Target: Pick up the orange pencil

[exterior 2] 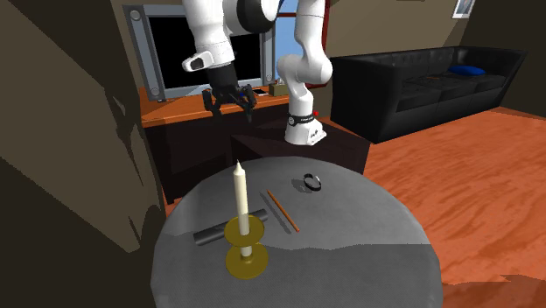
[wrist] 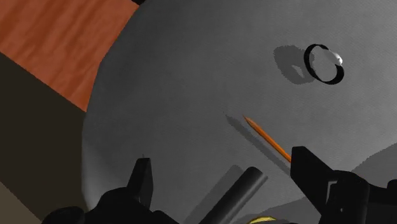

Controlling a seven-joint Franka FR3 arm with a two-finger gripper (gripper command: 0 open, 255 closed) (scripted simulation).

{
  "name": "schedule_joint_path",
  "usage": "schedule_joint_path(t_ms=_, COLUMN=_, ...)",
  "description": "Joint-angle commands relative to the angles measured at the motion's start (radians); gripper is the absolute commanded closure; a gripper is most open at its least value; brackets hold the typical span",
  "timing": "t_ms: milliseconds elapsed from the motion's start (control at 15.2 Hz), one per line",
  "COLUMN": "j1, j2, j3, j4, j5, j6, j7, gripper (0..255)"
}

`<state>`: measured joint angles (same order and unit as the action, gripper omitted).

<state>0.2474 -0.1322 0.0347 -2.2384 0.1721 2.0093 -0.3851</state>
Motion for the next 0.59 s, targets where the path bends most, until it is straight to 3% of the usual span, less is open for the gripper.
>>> schedule_joint_path(t_ms=0, j1=0.021, j2=0.064, j3=0.016, j4=0.027, j5=0.007, j6=0.032, j7=-0.049, gripper=0)
schedule_joint_path(t_ms=528, j1=0.094, j2=0.291, j3=0.09, j4=0.151, j5=0.009, j6=0.115, j7=-0.215, gripper=0)
